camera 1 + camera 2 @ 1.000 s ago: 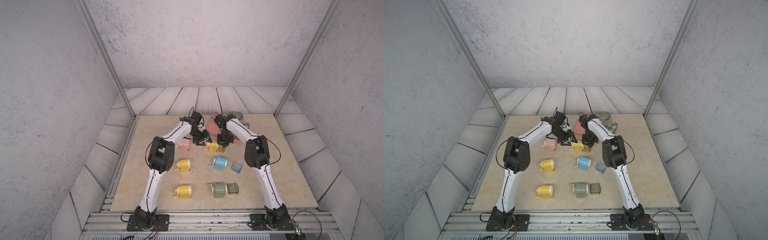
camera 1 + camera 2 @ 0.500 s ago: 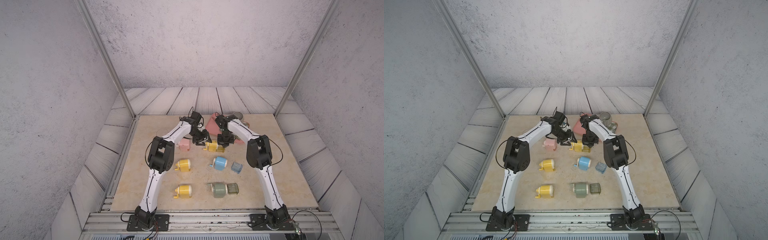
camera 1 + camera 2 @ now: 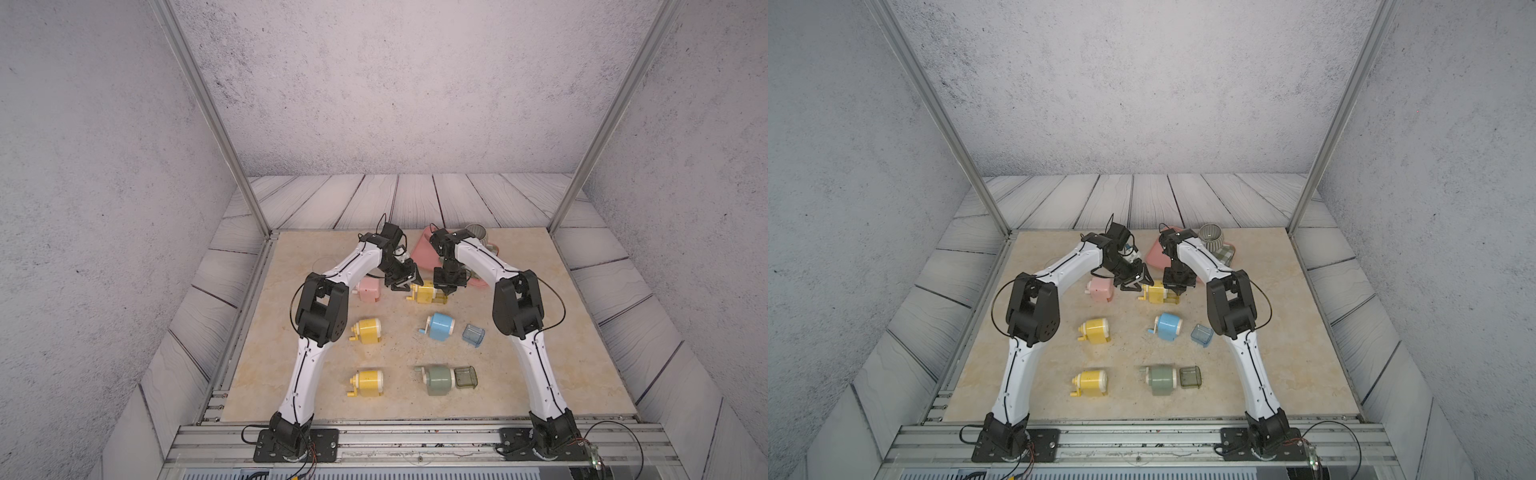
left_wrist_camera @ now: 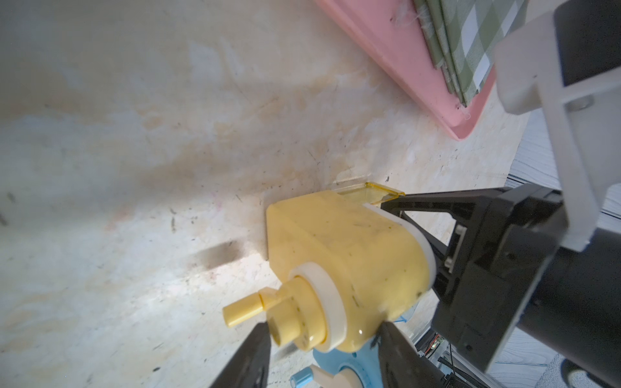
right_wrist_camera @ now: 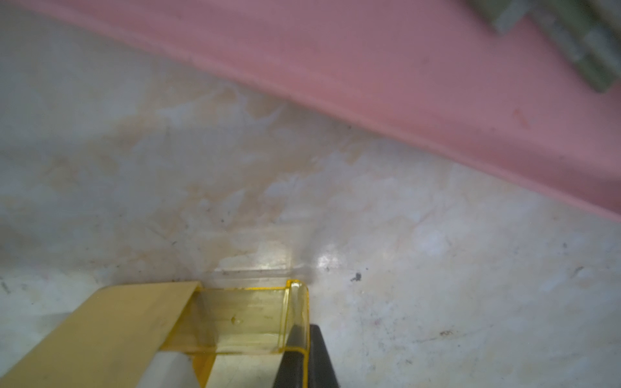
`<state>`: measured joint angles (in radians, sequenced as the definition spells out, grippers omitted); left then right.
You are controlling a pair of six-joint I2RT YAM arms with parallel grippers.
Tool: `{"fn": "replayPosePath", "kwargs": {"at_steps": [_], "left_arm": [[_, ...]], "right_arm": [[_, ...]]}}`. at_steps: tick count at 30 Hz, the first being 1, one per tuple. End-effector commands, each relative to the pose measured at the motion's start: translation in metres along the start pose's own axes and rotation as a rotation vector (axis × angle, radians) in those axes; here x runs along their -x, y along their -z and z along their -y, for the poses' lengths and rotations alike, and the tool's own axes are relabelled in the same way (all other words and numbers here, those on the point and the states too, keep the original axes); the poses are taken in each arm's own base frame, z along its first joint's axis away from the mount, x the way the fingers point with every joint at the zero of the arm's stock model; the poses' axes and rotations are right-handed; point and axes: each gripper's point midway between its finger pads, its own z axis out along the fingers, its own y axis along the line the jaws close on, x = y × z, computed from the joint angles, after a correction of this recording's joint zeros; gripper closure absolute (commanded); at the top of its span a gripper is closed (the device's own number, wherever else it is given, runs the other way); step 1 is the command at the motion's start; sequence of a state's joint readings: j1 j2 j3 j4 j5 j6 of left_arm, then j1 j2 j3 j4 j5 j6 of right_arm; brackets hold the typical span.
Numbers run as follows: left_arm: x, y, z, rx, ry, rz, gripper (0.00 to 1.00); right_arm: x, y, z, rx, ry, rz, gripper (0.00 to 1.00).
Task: Put the tray back into the pencil sharpener
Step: Close the container of the pencil sharpener.
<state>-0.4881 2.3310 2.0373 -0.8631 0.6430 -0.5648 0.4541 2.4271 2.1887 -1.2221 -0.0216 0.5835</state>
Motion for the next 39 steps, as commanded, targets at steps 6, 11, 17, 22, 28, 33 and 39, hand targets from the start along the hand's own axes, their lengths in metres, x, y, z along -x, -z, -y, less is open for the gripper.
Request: {"fn": "replayPosePath", "kwargs": {"at_steps": [6,11,17,22,28,33,39], "left_arm": [[-0.010,-0.019,-0.026,0.058,0.044,-0.053,0.46],[-0.010,-0.020,-0.026,0.058,0.043,-0.055,0.46],[-0.010,-0.018,-0.026,0.060,0.041,-0.052,0.46],[-0.010,-0.018,-0.026,0.062,0.040,-0.051,0.46],[-0.010,-0.017,-0.026,0.062,0.044,-0.051,0.46],[-0.010,-0.018,-0.026,0.064,0.043,-0.052,0.47],[-0.011,-0.018,-0.026,0.062,0.045,-0.052,0.48]], "right_arm": [[0.000,0.007,-0.023,0.077,0.036,0.016,0.93],[0.000,0.008,-0.023,0.084,0.035,0.023,0.93],[0.003,0.015,-0.019,0.069,0.017,0.047,0.81],[0.005,0.023,-0.015,0.079,-0.006,0.062,0.77],[0.006,0.033,-0.017,0.132,-0.021,0.078,0.75],[0.007,0.039,-0.017,0.170,-0.031,0.086,0.73],[0.006,0.049,-0.007,0.180,-0.059,0.098,0.71]]}}
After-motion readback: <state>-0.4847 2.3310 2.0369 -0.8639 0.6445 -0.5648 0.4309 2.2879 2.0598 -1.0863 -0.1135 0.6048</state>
